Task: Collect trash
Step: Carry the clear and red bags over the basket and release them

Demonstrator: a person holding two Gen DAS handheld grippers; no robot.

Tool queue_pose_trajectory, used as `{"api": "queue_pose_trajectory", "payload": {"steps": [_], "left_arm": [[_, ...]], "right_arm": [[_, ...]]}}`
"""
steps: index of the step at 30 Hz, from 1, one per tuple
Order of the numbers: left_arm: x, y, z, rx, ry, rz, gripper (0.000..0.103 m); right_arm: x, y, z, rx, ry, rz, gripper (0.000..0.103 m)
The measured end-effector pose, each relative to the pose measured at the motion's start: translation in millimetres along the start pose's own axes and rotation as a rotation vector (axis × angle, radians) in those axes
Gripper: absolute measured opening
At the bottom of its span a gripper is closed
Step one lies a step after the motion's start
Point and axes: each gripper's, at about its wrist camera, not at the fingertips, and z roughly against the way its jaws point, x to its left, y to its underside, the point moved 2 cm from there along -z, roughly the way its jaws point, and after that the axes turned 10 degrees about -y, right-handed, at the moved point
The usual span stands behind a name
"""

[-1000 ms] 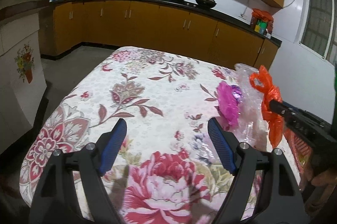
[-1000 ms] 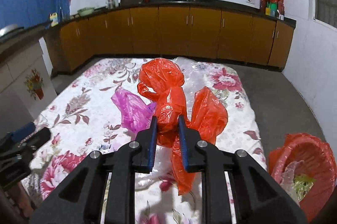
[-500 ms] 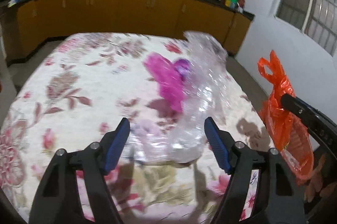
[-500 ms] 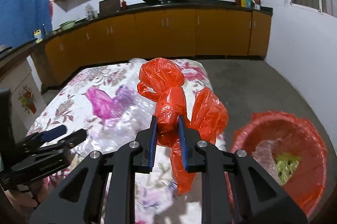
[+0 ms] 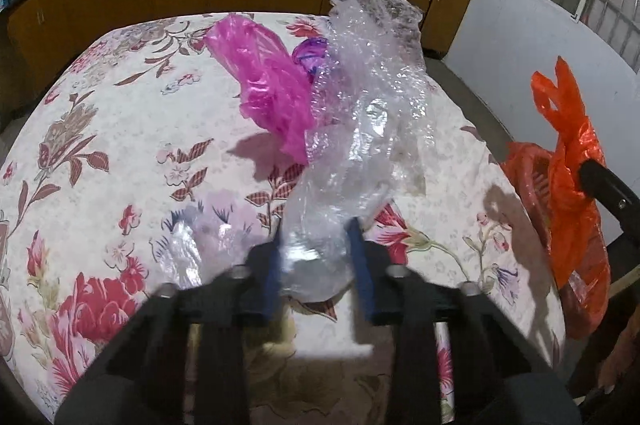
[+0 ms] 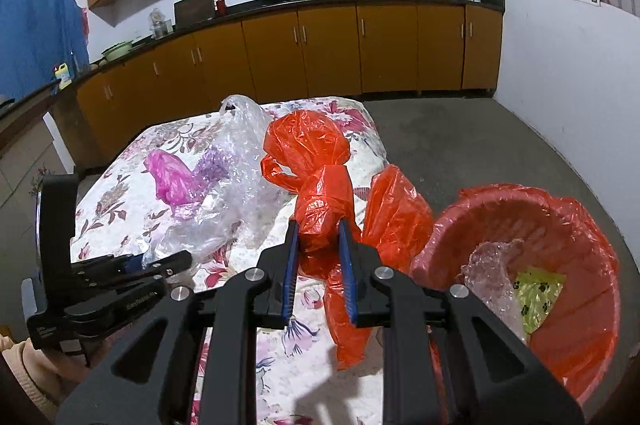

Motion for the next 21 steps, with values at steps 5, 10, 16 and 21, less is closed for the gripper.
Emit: {"api": "queue_pose_trajectory", "payload": {"steps": [5,10,16,21], "left_arm": [[4.7,7.1,13.3,-0.038,0.008,-0.009,0.015],[17.9,13.3,30.3,-0.074,0.001,-0.001,0.014],[36.4,15.6,52.5,-0.105,-0.013,0.032,0.014],[33.4,9.6,73.9,-0.14,0.014,0.039,0.014]], "right_arm": [[-1.7,0.6,5.5,-0.005,-0.002,-0.008,0.02],[-1.3,2.2,10.3,-0.008,-0.002,-0.012,0.02],[-5.5,4.3,19.9,-0.017,0.003,-0.022,0.02],[-12.0,6.1,31.5,-0.03,0.024,-0.032,0.02]]}}
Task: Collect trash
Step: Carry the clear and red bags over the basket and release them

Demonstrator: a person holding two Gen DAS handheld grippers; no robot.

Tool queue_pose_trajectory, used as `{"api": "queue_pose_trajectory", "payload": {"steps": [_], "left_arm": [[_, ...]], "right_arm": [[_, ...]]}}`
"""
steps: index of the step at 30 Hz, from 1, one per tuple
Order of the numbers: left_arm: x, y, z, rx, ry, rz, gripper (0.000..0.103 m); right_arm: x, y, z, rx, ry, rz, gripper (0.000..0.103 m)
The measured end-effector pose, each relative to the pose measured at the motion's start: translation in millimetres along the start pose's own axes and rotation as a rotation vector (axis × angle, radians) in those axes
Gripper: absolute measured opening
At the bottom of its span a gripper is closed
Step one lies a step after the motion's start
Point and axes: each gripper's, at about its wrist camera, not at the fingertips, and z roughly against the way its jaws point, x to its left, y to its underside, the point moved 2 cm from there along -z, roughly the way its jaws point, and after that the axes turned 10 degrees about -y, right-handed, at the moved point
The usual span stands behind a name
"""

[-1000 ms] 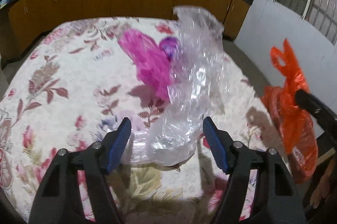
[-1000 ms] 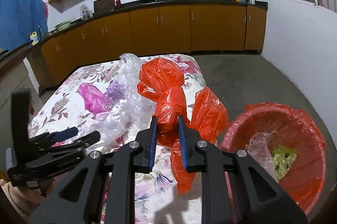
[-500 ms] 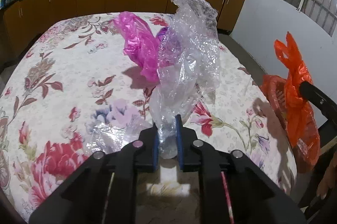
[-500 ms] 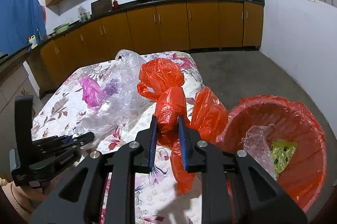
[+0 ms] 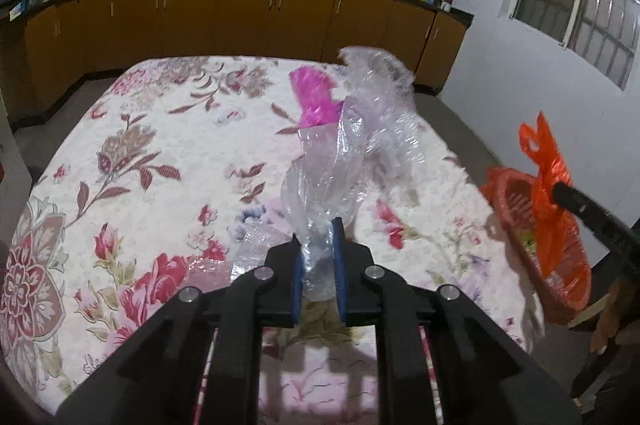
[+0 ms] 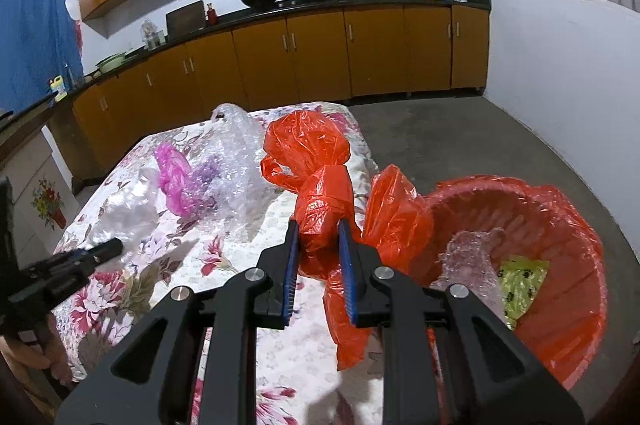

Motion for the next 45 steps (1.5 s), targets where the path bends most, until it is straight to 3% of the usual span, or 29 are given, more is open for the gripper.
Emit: {"api": "queue_pose_trajectory", "payload": {"steps": [23,36,45], "left_arm": [[-169.6,-18.8,31.4,-0.013,0.331,-0.146,0.014],[-245.5,-16.7,22.3,0.02,0.415,-0.228,0.014],[-274.4,-9.3,9.8,0.059,0.44,-0.255,0.014]], "right_arm": [[-92.5,8.6,75.2,-0.094,0.186,-0.15,0.02],[-136.9,8.0,95.8,-0.144,0.218,-0.238,0.02],[-152.5,10.8,100.8,-0.169,0.202,-0.282,0.02]]}}
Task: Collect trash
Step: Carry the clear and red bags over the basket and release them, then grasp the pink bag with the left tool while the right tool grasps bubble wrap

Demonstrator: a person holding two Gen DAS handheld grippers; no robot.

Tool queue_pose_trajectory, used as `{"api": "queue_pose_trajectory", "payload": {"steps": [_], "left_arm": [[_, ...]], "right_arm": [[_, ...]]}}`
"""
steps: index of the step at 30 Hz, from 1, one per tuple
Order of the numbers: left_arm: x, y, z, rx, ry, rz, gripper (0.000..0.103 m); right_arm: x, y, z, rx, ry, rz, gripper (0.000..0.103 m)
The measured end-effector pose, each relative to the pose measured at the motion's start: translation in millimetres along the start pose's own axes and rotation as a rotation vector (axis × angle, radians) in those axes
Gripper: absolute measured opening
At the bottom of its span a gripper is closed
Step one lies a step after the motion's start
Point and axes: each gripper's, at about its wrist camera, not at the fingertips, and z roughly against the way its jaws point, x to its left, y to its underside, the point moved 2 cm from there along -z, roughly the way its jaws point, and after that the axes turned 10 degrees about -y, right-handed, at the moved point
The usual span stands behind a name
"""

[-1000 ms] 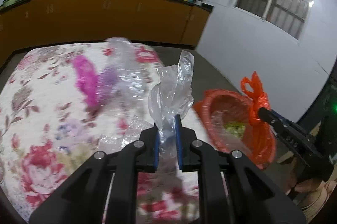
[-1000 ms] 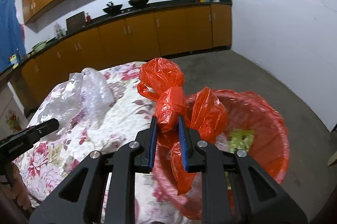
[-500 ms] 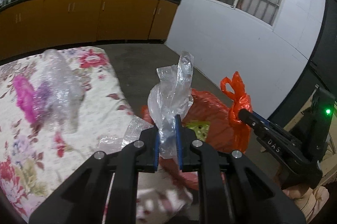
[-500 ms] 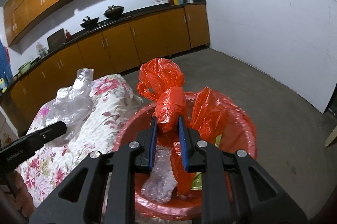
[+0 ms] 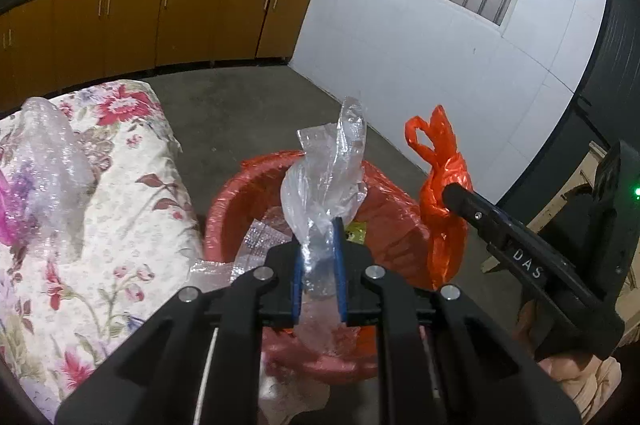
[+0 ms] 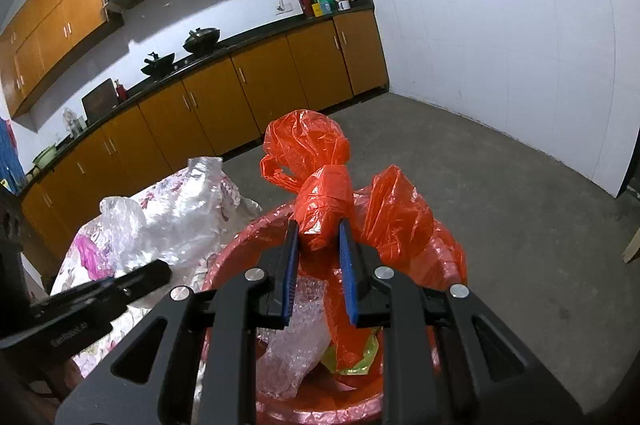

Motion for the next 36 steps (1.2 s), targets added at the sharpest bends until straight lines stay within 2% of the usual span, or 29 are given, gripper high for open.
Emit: {"api": "queue_pose_trajectory", "payload": {"steps": [4,8,16,18,22,23,25,30,36], "left_arm": [[-5.4,-1.8,-9.7,0.013,0.01,-0.001,0.016],[-4.6,0.0,-19.3,0.028,0.004,0.012,0.032],[15.7,7.6,-21.2,0.041,-0.044,0.046,0.044],[25.0,9.7,-14.2,0.016,-0.09,0.047,0.052],[40.6,13.8,2.3,-0.035,-0.185,0.028,0.067],[47.6,16.4,7.7,-0.05,-0.219,0.024,0.071],[58.0,20.0,15.8,-0.064,-0.262,0.024,0.073],[100.0,30.2,33.2,-0.076,-0.376,0.058,0.079],[155.6,41.2,55.9,-0.09,-0.491,0.138,0.081]], "right_arm": [[-4.2,-2.9,-0.3,-0.003,-0.022,-0.015,0.022],[-9.3,-5.2,2.0,-0.014,-0.047,-0.03,0.026],[-16.5,-2.9,5.3,-0.01,-0.036,-0.034,0.036],[-17.3,-0.1,6.0,-0.004,-0.021,-0.029,0.041],[-12.6,0.9,9.2,-0.013,0.005,0.002,0.062],[-8.2,1.7,9.6,-0.014,0.006,0.021,0.065],[-0.2,2.2,9.1,-0.016,0.007,0.055,0.074],[28.7,5.8,0.4,-0.004,-0.004,0.135,0.083],[69.4,8.2,-17.8,0.028,-0.072,0.19,0.083]]}}
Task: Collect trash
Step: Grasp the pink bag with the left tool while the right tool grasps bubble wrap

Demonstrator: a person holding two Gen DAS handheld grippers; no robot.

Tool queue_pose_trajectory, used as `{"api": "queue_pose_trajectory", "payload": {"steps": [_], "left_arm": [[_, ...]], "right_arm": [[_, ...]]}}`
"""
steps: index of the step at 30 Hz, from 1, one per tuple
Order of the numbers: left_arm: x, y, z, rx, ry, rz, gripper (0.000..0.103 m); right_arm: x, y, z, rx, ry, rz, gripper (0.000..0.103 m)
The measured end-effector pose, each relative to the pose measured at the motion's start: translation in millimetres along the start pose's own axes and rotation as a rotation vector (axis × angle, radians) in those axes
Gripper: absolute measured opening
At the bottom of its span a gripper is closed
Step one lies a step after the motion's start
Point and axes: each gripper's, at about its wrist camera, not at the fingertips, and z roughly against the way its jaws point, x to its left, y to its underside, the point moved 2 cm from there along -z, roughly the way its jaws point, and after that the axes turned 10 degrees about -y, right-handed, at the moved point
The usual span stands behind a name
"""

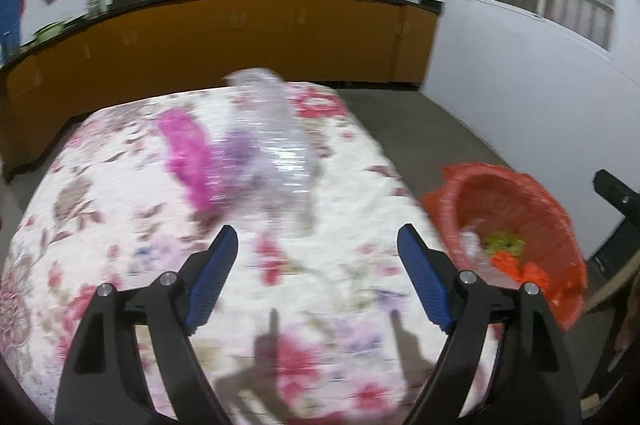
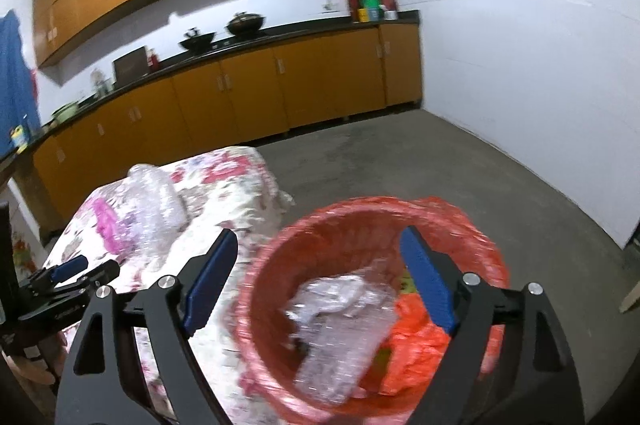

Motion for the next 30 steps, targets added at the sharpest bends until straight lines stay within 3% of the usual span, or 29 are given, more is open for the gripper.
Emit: {"api": "queue_pose_trajectory", "payload": {"steps": [8,16,23,30], "left_arm": [[79.2,0.1,0.0,-0.029,-0.147,0.083,0.081],[136.3,3.3,2.9,-0.049,-0.207,0.177,0.081],[172.1,8.1,0.9,-0.046,-0.229,0.241,0.081],[189.1,9.2,-4.2,-0.04,-0.227,0.278,0.081]], "right_arm": [[76.9,-12.6,-44.4,0.037,-0.134,0.09,0.082],[165.0,-14.0,-116.5,0.118,-0.214,0.157,0.078],[206.3,-13.0,-177.2,0.176,-0.17,0.143,0.082],[210.6,-0.8,-216.8,0.244,-0.097,0.161,0.083]]}}
